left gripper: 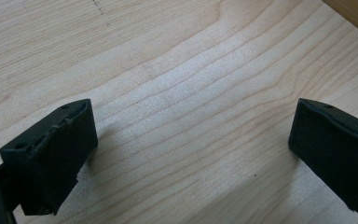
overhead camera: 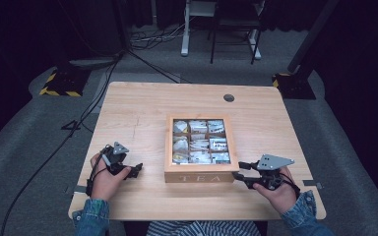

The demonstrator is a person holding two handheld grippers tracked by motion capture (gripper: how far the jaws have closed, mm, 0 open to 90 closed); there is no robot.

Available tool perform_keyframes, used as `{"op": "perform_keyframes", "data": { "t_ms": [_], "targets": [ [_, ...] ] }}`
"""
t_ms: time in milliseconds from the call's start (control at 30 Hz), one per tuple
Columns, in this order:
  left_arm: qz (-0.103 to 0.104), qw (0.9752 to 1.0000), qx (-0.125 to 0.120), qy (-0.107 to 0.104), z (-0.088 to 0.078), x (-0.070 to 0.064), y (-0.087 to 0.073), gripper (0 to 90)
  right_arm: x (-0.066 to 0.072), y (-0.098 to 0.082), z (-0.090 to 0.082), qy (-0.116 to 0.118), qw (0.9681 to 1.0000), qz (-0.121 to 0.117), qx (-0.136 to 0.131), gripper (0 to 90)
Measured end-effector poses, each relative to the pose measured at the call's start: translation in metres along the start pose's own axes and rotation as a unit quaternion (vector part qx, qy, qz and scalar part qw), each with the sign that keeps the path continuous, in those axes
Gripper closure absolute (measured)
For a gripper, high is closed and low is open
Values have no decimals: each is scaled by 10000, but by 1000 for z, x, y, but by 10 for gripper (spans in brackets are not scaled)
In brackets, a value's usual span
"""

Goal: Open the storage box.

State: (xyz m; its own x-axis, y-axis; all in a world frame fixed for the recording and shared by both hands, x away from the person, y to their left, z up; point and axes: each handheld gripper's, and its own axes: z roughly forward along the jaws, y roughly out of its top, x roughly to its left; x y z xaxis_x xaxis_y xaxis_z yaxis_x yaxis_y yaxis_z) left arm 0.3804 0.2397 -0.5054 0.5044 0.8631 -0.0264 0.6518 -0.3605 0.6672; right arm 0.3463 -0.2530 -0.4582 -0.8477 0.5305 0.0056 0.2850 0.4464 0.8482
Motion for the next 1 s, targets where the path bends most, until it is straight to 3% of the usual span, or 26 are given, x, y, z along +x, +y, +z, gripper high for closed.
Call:
{"op": "perform_keyframes", "data": {
  "t_ms": [333,700,1000],
  "targets": [
    [-9,10000,-8,12,1,0,1,15,1,8,-3,-125,9999,-80,3,528],
    [-9,10000,-19,3,2,0,2,15,-1,28,-10,-394,9979,-305,-420,468],
    [-12,10000,-18,1,2,0,2,15,-11,53,-19,-391,9960,-294,-742,451]
  ]
}}
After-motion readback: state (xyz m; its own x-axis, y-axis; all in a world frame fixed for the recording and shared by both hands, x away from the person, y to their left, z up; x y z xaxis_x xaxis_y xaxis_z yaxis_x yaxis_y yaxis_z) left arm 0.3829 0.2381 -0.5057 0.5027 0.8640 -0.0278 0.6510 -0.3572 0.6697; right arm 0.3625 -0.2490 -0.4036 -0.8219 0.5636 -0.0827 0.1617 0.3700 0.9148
